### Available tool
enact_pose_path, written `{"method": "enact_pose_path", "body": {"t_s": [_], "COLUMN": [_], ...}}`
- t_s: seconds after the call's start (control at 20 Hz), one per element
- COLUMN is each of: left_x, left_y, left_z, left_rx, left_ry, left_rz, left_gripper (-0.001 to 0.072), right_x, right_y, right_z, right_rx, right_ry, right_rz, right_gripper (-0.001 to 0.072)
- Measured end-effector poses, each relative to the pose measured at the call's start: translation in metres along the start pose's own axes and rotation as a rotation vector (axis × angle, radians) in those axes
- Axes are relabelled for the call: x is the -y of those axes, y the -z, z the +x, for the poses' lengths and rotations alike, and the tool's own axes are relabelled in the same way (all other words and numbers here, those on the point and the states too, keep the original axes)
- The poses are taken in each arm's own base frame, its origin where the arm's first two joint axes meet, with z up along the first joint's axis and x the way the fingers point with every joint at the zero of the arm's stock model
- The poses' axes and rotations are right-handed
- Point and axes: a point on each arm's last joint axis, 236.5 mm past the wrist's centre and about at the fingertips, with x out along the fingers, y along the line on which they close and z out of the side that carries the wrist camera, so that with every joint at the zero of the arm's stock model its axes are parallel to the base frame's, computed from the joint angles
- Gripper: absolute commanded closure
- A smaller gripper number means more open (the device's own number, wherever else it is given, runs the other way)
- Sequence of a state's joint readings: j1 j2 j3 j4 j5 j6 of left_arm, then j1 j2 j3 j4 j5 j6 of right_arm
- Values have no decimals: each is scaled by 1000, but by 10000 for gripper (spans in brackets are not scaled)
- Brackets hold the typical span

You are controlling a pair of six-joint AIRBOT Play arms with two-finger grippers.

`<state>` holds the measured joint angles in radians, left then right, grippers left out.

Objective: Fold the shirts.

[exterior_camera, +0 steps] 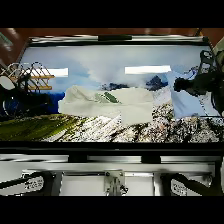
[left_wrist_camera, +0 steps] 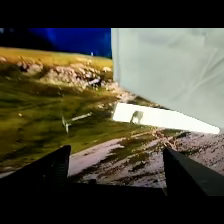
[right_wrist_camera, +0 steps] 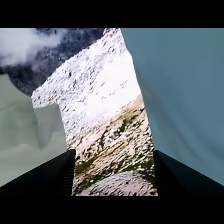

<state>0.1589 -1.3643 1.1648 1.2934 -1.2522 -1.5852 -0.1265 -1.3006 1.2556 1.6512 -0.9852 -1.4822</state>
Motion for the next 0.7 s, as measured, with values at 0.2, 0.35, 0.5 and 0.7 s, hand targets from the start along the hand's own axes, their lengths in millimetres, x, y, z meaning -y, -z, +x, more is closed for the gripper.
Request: {"method": "enact_pose_path", "body": {"t_s": [0.2, 0.35, 0.5, 0.7], "left_x": [23, 38, 46, 55], "left_y": [17, 14, 4, 0], "left_z": [43, 67, 85, 100], "left_rx": [-18, 8, 53, 73], "left_ry": [156, 205, 221, 227], "left_rz": [-117, -164, -188, -200], "left_gripper": [25, 27, 36, 535], "right_x": [-9, -16, -22, -30], "right_y": [22, 29, 33, 40], "right_z": [17, 29, 36, 44], "right_rx": [-115, -158, -184, -215], "right_ry": [-127, -187, -219, -243], "right_rz": [60, 96, 116, 118], "right_gripper": [121, 121, 121, 46]}}
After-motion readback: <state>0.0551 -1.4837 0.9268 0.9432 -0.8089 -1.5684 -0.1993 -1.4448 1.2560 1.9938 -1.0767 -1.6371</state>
